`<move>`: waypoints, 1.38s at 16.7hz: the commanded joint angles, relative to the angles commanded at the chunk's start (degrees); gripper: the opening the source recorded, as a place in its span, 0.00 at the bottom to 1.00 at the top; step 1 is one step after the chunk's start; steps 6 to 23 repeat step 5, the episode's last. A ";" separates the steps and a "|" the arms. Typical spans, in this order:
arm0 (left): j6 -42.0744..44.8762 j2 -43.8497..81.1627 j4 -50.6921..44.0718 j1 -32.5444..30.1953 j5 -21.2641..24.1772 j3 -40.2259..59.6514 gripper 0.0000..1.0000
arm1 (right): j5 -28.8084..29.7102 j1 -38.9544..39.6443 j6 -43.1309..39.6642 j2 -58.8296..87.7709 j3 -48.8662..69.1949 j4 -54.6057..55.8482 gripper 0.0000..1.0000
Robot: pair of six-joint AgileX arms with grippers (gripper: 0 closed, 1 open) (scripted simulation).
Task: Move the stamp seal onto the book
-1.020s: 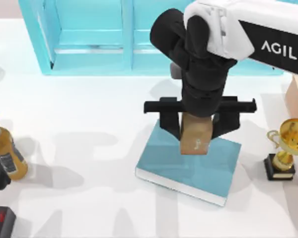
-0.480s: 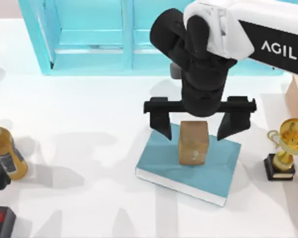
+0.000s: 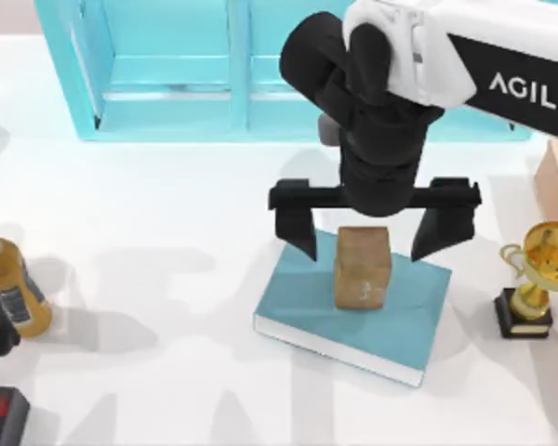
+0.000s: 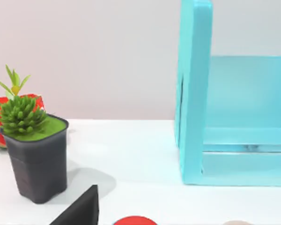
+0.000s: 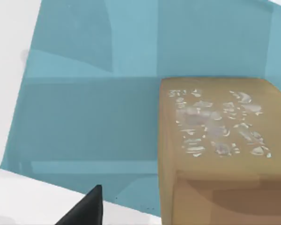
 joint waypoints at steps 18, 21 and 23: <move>0.00 0.00 0.00 0.00 0.00 0.00 1.00 | 0.00 -0.09 -0.10 -0.35 5.43 -5.64 1.00; 0.00 0.00 0.00 0.00 0.00 0.00 1.00 | 0.00 -0.09 -0.10 -0.35 5.43 -5.64 1.00; 0.00 0.00 0.00 0.00 0.00 0.00 1.00 | 0.00 -0.09 -0.10 -0.35 5.43 -5.64 1.00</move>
